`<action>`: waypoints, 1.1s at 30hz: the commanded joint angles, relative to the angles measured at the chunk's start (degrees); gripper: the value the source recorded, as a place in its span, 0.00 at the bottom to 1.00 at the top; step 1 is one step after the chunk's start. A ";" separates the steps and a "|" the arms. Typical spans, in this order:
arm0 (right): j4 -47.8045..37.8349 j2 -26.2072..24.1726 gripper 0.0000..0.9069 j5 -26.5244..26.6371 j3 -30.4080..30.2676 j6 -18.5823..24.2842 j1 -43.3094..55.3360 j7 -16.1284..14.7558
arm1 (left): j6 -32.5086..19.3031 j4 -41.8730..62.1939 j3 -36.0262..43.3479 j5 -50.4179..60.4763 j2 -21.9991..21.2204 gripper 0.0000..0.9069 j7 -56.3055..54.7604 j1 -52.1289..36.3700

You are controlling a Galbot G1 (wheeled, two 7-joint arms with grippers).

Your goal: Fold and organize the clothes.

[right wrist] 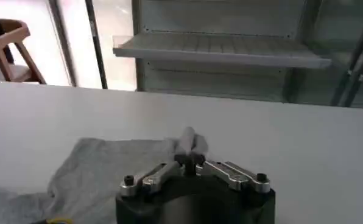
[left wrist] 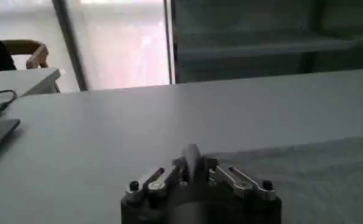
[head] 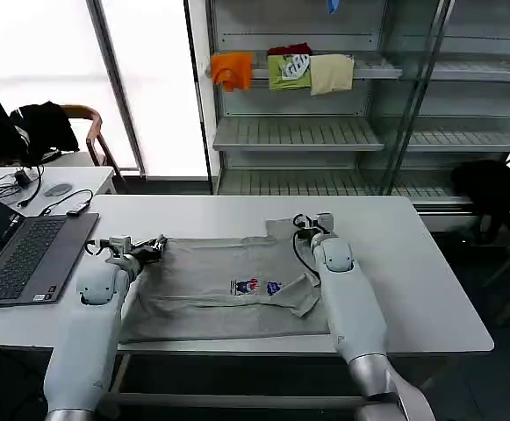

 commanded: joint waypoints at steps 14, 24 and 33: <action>27.62 -2.21 0.00 16.33 -2.81 -5.06 -12.00 2.85 | -0.06 -13.80 -1.91 -14.04 3.06 0.01 0.63 6.02; 45.20 -7.20 0.00 19.40 -2.54 -5.21 -25.98 2.48 | -0.09 -24.83 -5.62 -20.29 4.18 0.01 2.72 16.33; 55.76 -10.91 0.00 22.11 -0.11 -5.18 -38.21 2.29 | -0.05 -30.37 -8.52 -22.07 3.73 0.01 3.94 22.97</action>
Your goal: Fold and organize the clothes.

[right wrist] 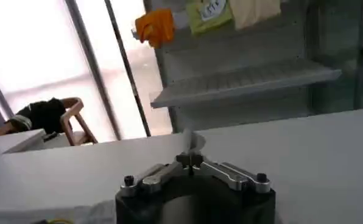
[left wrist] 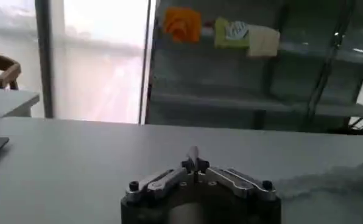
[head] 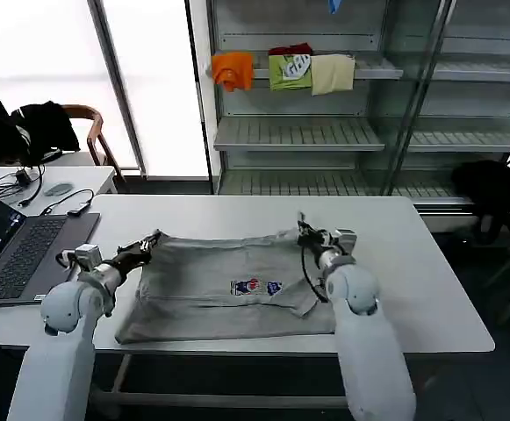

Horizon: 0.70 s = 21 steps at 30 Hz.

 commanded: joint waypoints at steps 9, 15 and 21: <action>20.44 -5.34 0.00 3.34 2.51 -0.35 -19.30 -1.28 | -0.11 -13.04 -6.07 -5.68 -0.06 0.01 2.35 13.40; 21.93 -5.36 0.00 3.39 3.19 -0.36 -20.21 -1.12 | -0.18 -13.79 -7.77 -5.63 0.49 0.01 3.20 15.25; 22.45 -5.87 0.00 3.37 3.77 -0.35 -21.11 -1.44 | -0.58 -13.69 -8.63 -5.16 0.92 0.01 4.03 16.93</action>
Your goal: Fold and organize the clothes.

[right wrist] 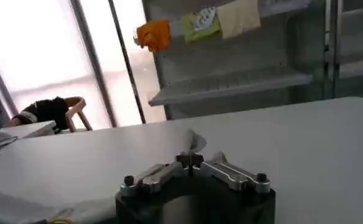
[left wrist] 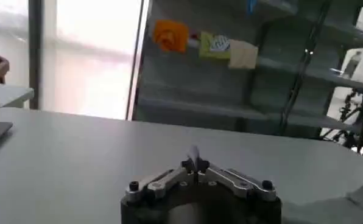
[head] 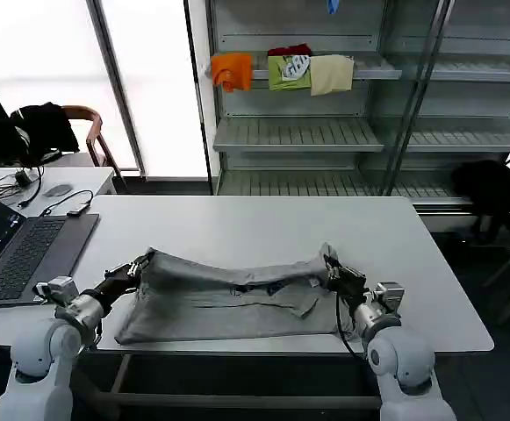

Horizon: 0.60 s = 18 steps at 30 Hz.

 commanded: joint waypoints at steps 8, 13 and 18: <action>4.70 -1.10 0.00 -0.88 0.35 0.00 -6.29 -1.76 | -1.43 -1.65 -2.16 2.28 0.62 0.01 2.06 6.27; 4.57 -0.83 0.00 -3.62 0.31 0.02 -7.13 -2.17 | -1.51 -1.67 -1.94 3.38 0.91 0.01 2.30 6.64; 3.80 -0.77 0.00 -6.76 0.13 0.06 -7.80 -2.36 | -1.88 -2.00 -1.42 4.80 0.98 0.02 2.40 7.45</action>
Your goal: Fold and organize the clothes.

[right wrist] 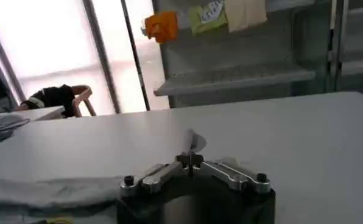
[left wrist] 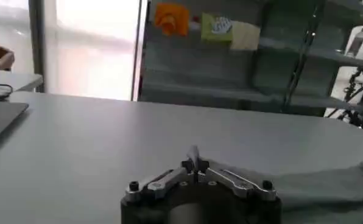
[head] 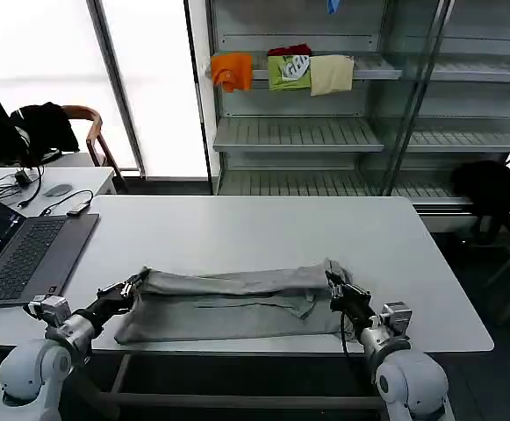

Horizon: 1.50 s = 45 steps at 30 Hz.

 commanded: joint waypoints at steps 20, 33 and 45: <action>-1.63 0.16 1.00 -25.47 -0.88 0.10 -2.36 2.75 | -2.31 -1.89 1.56 10.11 -1.04 1.00 -0.84 2.77; -2.53 -0.52 1.00 -25.78 0.17 0.05 -2.18 2.12 | -1.03 -6.06 -1.01 4.88 -2.75 1.00 -5.97 3.75; -1.64 -0.51 1.00 -22.84 0.64 0.06 -2.24 1.08 | -1.60 -9.04 -0.51 8.24 -6.54 1.00 -15.19 9.44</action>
